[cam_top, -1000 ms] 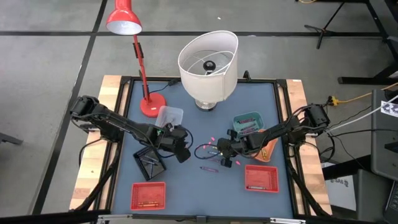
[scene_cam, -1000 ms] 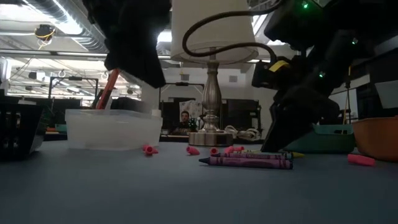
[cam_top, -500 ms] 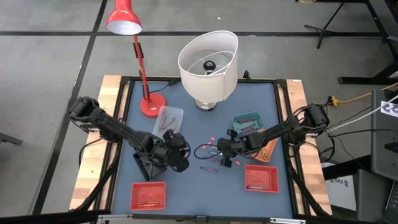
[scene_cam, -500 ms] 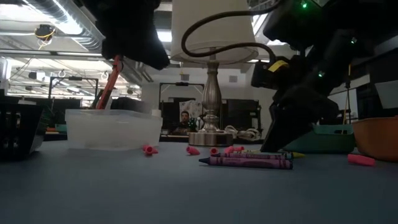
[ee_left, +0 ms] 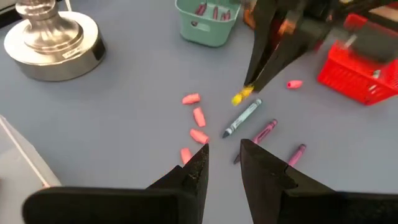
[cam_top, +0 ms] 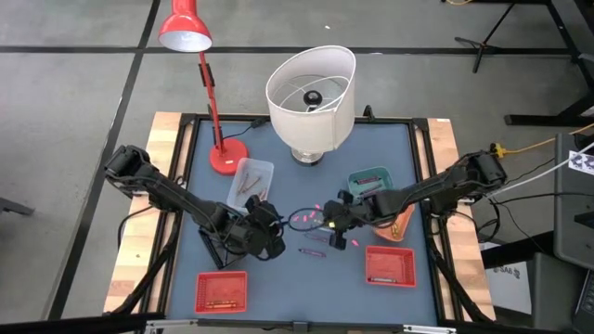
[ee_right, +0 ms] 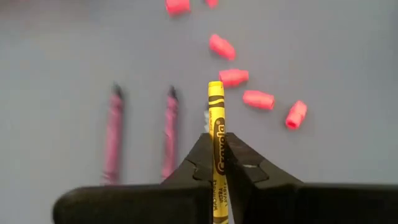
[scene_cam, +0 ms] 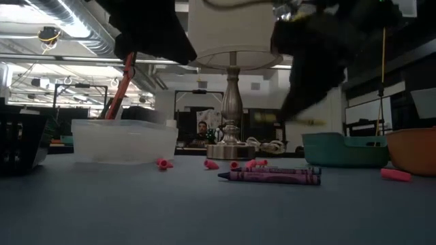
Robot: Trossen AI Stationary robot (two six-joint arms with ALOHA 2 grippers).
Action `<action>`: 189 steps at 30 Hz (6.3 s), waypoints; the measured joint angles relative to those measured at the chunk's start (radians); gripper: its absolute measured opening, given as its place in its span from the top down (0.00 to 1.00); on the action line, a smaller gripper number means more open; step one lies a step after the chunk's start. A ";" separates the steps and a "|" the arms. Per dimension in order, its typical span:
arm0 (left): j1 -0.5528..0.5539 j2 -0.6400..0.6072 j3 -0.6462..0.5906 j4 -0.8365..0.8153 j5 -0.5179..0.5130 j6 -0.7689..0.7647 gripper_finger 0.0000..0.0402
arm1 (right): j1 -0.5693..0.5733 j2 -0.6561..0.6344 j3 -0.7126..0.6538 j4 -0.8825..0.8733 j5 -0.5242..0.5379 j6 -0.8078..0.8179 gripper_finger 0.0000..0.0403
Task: Sort crayons
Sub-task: Put the yellow crayon into the orange bin, then put the violet crayon into the green bin
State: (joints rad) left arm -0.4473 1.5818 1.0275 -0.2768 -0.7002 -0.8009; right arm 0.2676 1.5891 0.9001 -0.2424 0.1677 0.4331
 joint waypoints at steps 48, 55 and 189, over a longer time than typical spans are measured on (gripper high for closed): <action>0.000 0.017 0.000 0.009 0.040 0.025 0.81 | 0.536 -0.366 -0.216 -0.853 0.355 1.254 0.95; 0.000 0.017 0.000 0.009 0.039 0.025 0.81 | 0.537 -0.366 -0.259 -0.842 0.319 1.259 0.95; 0.181 0.464 -0.002 1.006 0.366 0.448 0.97 | 0.537 -0.367 -0.044 -0.360 0.470 0.556 0.65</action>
State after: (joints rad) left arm -0.2664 2.0457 1.0252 0.7290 -0.3339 -0.3531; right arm 0.8047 1.2221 0.8562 -0.6028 0.6378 0.9890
